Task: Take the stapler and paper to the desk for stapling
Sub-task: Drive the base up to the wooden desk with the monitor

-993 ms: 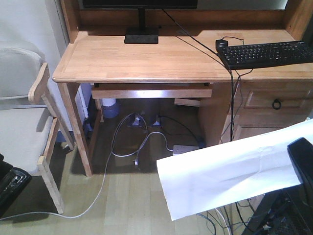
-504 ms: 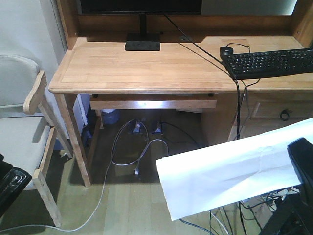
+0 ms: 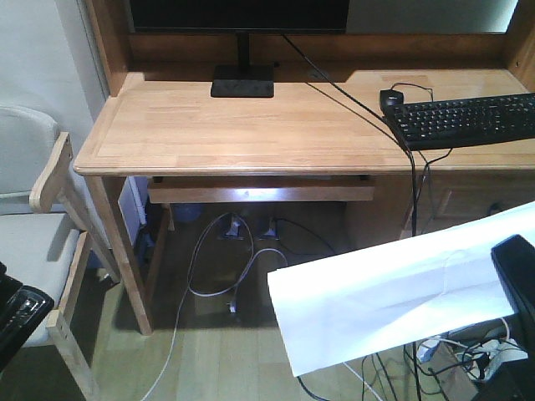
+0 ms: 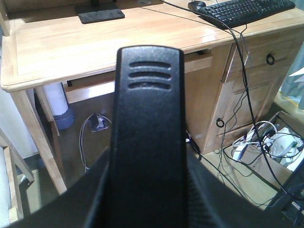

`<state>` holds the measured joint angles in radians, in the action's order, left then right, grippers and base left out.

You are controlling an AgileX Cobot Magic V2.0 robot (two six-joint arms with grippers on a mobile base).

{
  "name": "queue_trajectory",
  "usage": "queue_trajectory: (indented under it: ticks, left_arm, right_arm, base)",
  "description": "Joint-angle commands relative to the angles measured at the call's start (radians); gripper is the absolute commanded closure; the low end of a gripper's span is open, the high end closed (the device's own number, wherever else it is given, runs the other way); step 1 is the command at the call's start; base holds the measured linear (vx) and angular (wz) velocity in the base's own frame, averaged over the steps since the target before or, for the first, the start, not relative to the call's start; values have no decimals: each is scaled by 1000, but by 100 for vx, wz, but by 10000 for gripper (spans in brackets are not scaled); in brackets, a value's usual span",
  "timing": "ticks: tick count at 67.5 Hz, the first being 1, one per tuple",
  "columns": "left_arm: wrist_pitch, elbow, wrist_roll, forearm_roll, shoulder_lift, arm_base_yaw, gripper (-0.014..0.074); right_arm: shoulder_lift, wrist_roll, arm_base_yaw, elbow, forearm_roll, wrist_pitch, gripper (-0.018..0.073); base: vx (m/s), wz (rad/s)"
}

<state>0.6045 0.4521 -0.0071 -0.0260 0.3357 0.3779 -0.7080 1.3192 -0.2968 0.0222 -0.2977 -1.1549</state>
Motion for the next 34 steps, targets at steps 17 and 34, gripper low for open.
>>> queue_trajectory:
  ticks: [17, 34]
  left_arm:
    - [-114, 33, -1, -6, 6, 7, 603]
    - [-114, 33, -1, -6, 6, 7, 603]
  right_arm:
    - [0, -16, 1, 28, 8, -180, 561]
    - [0, -16, 1, 28, 8, -180, 561]
  base:
    - [9, 0]
    - [8, 0]
